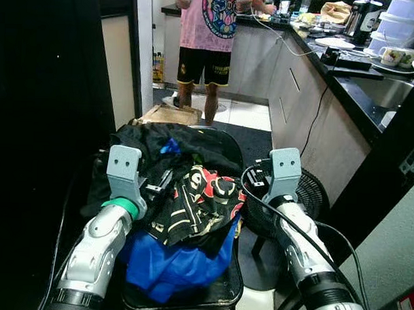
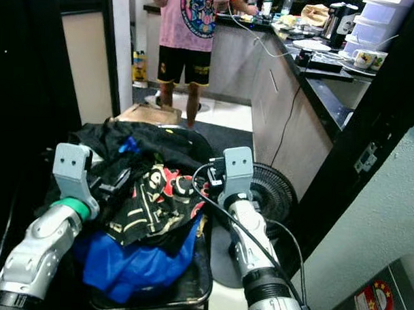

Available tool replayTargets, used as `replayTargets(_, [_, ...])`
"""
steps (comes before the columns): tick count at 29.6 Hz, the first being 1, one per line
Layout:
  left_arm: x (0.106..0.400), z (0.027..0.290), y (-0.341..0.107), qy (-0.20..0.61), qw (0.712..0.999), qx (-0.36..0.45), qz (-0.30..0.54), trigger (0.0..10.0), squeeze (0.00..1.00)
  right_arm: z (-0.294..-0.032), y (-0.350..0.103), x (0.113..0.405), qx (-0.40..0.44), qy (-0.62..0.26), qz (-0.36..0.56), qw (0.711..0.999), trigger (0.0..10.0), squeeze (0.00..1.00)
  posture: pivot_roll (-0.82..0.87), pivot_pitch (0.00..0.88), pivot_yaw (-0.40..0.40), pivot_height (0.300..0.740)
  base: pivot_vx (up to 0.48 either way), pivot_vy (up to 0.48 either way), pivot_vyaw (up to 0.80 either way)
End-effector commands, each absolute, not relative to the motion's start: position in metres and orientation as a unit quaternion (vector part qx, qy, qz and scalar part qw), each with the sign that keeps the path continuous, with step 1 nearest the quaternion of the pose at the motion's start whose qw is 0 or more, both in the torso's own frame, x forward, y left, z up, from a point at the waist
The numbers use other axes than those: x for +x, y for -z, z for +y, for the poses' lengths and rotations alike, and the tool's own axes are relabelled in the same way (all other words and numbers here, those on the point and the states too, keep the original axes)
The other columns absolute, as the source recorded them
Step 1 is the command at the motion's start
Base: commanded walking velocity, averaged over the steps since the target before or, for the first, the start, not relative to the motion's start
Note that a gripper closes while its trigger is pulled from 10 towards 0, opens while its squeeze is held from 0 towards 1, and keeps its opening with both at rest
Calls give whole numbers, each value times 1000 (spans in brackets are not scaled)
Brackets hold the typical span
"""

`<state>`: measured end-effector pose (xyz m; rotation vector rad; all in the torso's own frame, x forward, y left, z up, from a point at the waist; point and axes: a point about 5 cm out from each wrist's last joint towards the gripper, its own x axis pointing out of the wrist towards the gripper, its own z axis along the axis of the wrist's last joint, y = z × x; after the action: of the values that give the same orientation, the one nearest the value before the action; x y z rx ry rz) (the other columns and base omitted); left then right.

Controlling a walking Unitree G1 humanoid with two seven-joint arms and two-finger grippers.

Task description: Clothes washing

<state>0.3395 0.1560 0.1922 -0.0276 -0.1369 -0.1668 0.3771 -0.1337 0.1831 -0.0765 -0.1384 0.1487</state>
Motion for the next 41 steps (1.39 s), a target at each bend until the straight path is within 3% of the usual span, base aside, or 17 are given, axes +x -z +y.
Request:
replayTargets(1, [340, 158, -189, 74, 996, -10, -58, 10000, 0, -136, -174, 376, -43, -73, -49, 995, 10000, 0, -12, 39, -35, 740, 0, 0, 0])
replayTargets(3, [340, 158, -190, 70, 996, -8, -59, 10000, 0, -136, -174, 376, -43, -74, -49, 995, 10000, 0, -12, 39, -36, 740, 0, 0, 0])
replayTargets(5, [341, 165, -191, 45, 997, -7, -60, 4745, 0, -136, -174, 376, -45, -74, -49, 995, 10000, 0, -11, 41, -36, 740, 0, 0, 0])
replayTargets(6, [342, 168, -192, 33, 998, -8, -61, 3529, 0, -136, -174, 376, -45, -74, -49, 995, 10000, 0, -11, 41, -36, 740, 0, 0, 0])
replayTargets(7, [342, 168, -192, 33, 998, -8, -61, 3529, 0, -136, -174, 376, -45, -74, -49, 995, 10000, 0, -11, 41, -36, 740, 0, 0, 0])
replayTargets(8, [342, 171, -193, 24, 998, -11, -65, 0, 0, -136, -174, 376, -45, -74, -49, 995, 10000, 0, -10, 41, -36, 740, 0, 0, 0])
replayTargets(26, [345, 179, -222, -9, 987, -84, -139, 0, 0, -134, -173, 375, -45, -74, -51, 995, 10000, 0, -12, 25, -36, 740, 0, 0, 0])
replayTargets(28, [346, 182, -251, -4, 963, -170, -208, 0, 0, -135, -172, 374, -42, -73, -50, 995, 10000, 0, -13, 19, -34, 740, 0, 0, 0])
replayTargets(34, [340, 181, -290, 34, 920, -256, -294, 0, 0, -135, -172, 374, -39, -70, -50, 995, 10000, 0, -15, 15, -31, 740, 0, 0, 0])
replayTargets(41, [330, 214, -334, 5, 841, -370, -395, 0, 0, -135, -172, 375, -37, -68, -50, 996, 10000, 0, -11, 18, -33, 740, 0, 0, 0])
